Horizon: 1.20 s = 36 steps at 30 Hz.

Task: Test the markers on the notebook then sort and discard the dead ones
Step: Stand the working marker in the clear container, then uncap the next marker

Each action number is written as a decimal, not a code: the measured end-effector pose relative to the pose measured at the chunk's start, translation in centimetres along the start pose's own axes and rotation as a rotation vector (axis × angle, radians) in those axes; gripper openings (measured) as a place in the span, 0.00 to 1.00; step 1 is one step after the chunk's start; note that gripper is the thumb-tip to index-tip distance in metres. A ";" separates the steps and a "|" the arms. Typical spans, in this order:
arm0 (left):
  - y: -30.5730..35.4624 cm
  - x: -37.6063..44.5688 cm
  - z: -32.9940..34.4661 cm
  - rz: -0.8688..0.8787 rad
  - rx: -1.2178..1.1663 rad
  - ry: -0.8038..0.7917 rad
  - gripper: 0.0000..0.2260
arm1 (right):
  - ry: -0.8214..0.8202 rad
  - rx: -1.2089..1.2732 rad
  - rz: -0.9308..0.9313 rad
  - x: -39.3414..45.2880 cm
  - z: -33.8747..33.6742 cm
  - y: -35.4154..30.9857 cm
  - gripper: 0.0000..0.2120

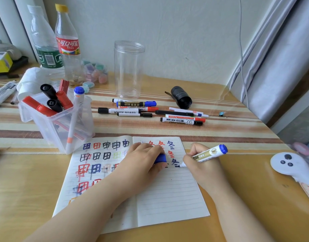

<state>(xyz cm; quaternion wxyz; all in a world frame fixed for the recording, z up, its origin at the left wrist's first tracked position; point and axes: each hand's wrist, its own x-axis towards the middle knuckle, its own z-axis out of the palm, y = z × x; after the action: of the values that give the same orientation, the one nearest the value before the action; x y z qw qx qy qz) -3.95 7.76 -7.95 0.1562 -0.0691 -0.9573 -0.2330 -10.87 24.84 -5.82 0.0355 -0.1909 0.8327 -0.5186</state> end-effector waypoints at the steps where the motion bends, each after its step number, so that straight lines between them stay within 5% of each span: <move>1: 0.1 0.0 -0.1 -0.012 -0.030 0.008 0.22 | 0.023 0.023 -0.005 0.0 -0.1 0.0 0.16; 11: 2.3 0.3 -5.3 -0.123 -0.346 0.035 0.06 | -0.054 0.300 -0.128 -0.3 -1.7 -4.8 0.12; 15: 2.9 -0.5 -6.9 -0.096 -0.406 0.063 0.08 | -0.092 0.350 -0.200 -0.4 -1.4 -7.1 0.11; 25: 3.7 -2.8 -9.6 -0.003 -0.308 0.071 0.05 | -0.293 0.491 -0.193 -1.9 0.7 -10.2 0.11; 28: 3.3 -3.4 -10.0 -0.012 -0.222 0.091 0.17 | -0.262 0.559 -0.156 -2.1 1.5 -10.6 0.13; 36: 1.9 -5.5 -11.7 0.011 -0.081 0.162 0.12 | -0.228 0.701 -0.141 -2.6 5.7 -12.1 0.14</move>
<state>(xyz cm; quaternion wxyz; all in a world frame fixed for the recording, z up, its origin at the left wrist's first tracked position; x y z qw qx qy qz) 4.76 3.58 0.90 0.2315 -0.0613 -0.9310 -0.2754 -3.57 16.22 1.79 0.1553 -0.2807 0.5799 -0.7489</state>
